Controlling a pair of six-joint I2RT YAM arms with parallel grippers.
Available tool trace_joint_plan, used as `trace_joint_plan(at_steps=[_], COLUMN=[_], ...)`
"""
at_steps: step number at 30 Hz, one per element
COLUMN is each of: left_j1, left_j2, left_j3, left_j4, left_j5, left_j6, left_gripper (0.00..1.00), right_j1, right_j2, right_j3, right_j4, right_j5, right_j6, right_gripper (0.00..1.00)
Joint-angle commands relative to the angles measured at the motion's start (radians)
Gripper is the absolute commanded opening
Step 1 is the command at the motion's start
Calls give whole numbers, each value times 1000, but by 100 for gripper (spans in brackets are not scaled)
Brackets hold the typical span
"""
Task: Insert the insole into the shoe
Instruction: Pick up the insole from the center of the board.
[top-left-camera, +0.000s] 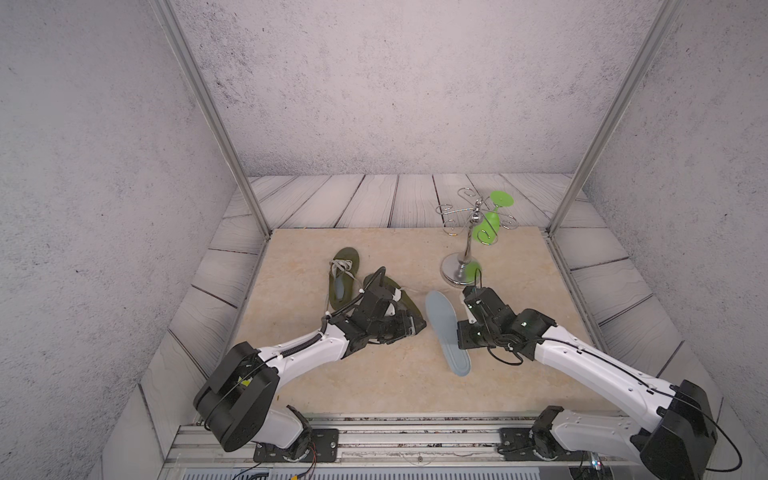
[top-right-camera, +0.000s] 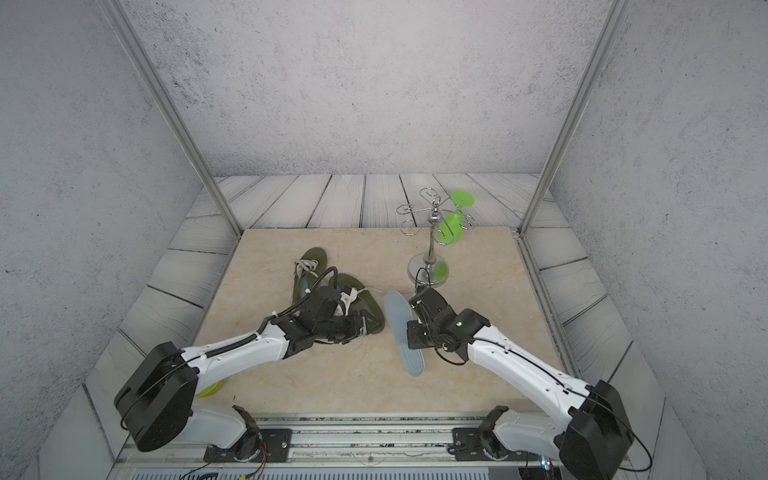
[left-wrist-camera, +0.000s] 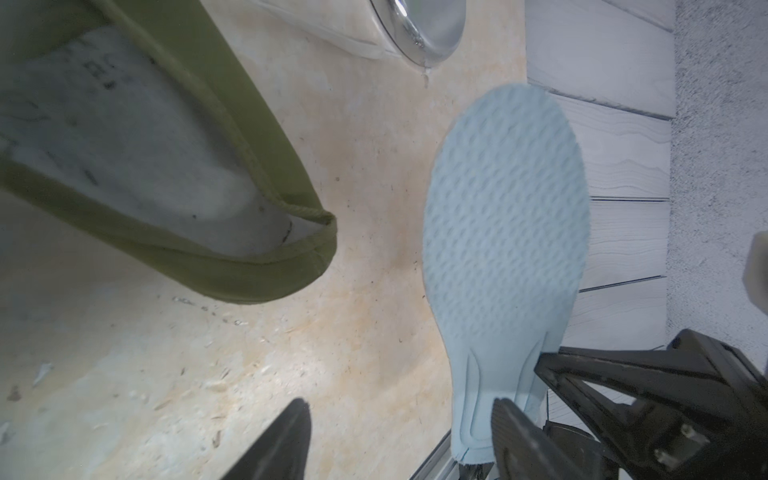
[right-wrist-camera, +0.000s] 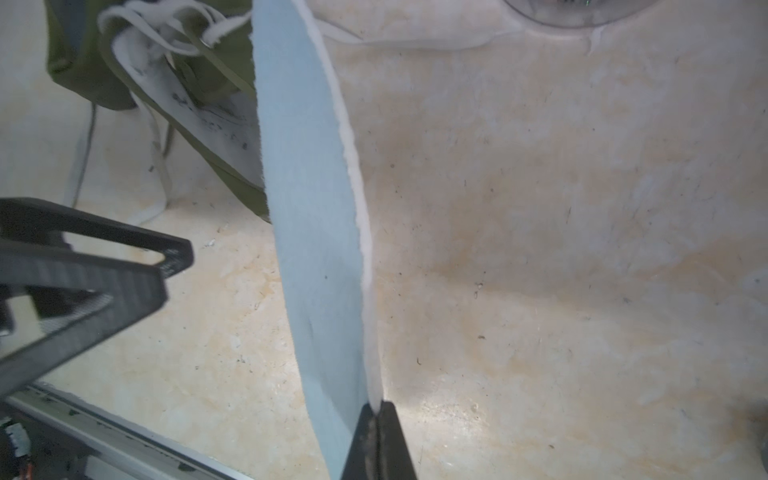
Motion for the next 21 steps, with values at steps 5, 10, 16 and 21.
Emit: trace_joint_plan(at_steps=[5, 10, 16, 21], left_j1=[-8, -6, -4, -4], left_j2=[18, 18, 20, 31], left_j3=[22, 15, 16, 24], left_j4=[132, 145, 192, 201], left_j5=[50, 32, 25, 31], left_j6=[-4, -3, -19, -36], left_gripper=[70, 66, 50, 18], right_j1=[-13, -17, -18, -20], right_j2=[22, 38, 65, 78], right_j3=[59, 67, 73, 75], right_j4=[47, 94, 116, 112], right_j5=[-121, -195, -263, -255], right_j6=[1, 19, 16, -6], right_gripper=[0, 0, 0, 0])
